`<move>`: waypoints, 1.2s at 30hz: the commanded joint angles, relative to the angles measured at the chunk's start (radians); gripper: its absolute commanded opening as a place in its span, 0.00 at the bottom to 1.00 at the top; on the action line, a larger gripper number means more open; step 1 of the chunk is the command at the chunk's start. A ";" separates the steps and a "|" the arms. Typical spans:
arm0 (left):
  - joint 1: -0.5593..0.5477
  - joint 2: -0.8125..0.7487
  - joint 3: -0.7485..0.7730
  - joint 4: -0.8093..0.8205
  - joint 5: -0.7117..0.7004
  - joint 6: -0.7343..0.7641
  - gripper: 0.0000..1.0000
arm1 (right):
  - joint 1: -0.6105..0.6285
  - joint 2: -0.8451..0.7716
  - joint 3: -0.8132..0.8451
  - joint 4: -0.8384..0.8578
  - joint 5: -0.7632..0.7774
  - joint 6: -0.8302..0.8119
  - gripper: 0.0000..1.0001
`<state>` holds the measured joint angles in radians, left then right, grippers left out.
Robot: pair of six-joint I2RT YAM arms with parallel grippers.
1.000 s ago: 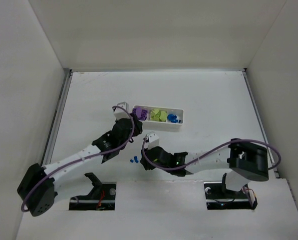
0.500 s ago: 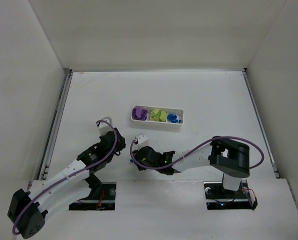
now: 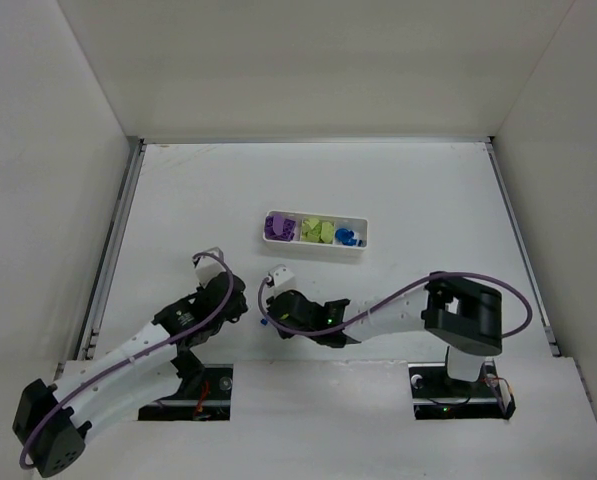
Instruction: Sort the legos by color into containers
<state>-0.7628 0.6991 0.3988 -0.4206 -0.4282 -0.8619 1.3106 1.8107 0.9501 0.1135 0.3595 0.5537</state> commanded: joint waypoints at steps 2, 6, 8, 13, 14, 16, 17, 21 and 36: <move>-0.049 -0.012 0.006 -0.072 0.012 -0.043 0.24 | -0.003 -0.151 -0.043 0.002 0.019 0.015 0.22; -0.120 -0.006 -0.006 -0.038 0.042 -0.052 0.24 | -0.072 -0.287 -0.115 0.026 0.006 0.009 0.22; -0.167 0.007 -0.008 -0.021 0.039 -0.065 0.24 | -0.141 -0.358 -0.146 0.023 0.007 -0.003 0.22; -0.249 0.048 0.000 -0.017 0.014 -0.084 0.24 | -0.369 -0.479 -0.192 0.025 -0.002 -0.031 0.22; -0.263 0.056 0.000 -0.015 0.011 -0.085 0.24 | -0.415 -0.490 -0.195 0.023 0.001 -0.037 0.22; -0.284 0.071 -0.002 -0.015 0.002 -0.088 0.23 | -0.495 -0.501 -0.201 0.032 -0.001 -0.046 0.22; -0.293 0.077 -0.003 -0.015 -0.001 -0.089 0.23 | -0.533 -0.501 -0.201 0.035 -0.002 -0.051 0.22; -0.324 0.109 -0.003 -0.009 -0.006 -0.100 0.23 | -0.642 -0.475 -0.183 0.041 -0.005 -0.058 0.22; -0.335 0.206 -0.005 0.029 -0.020 -0.092 0.23 | -0.685 -0.390 -0.126 0.054 0.002 -0.067 0.48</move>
<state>-1.0931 0.8951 0.3985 -0.4061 -0.4274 -0.9192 0.6224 1.4570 0.7792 0.1211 0.3515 0.4923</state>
